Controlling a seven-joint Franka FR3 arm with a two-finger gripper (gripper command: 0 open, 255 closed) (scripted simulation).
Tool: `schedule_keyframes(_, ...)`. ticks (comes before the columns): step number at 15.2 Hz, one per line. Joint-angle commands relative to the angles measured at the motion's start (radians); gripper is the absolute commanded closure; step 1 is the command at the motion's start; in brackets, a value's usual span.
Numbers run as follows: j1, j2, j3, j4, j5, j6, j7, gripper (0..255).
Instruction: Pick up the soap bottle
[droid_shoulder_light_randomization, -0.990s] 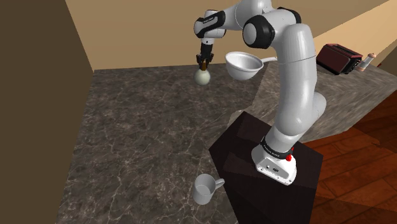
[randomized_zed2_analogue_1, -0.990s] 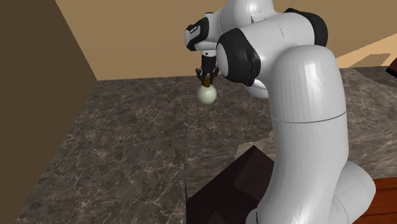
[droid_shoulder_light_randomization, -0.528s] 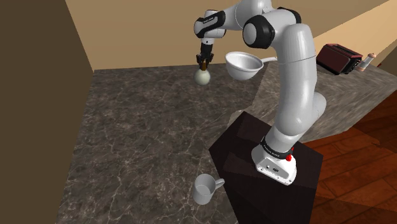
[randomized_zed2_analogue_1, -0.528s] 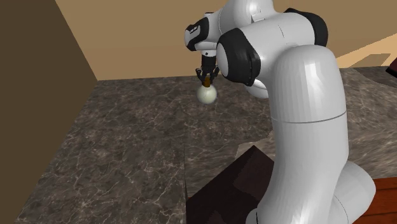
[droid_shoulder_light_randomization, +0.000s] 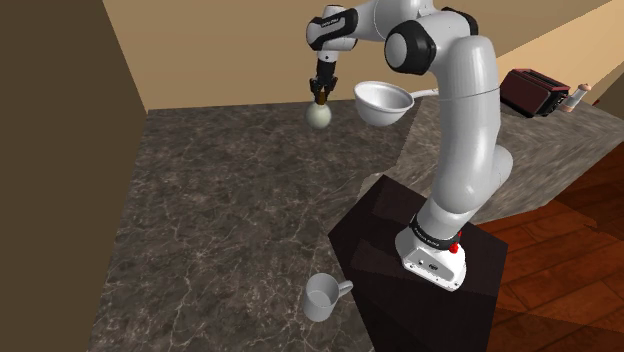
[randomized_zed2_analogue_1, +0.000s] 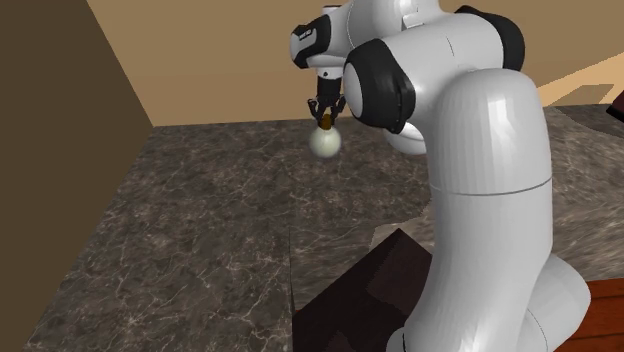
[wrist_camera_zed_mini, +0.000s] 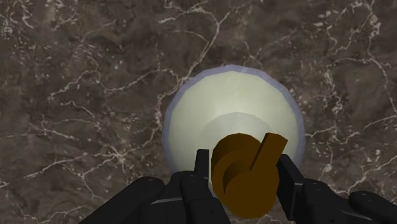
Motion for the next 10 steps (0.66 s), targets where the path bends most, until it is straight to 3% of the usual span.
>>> schedule_keyframes(1, 0.001, -0.010, -0.002, 0.011, -0.003, -0.020, 0.004, 255)
schedule_keyframes(10, 0.000, -0.036, -0.007, 0.067, -0.013, -0.101, 0.013, 255)
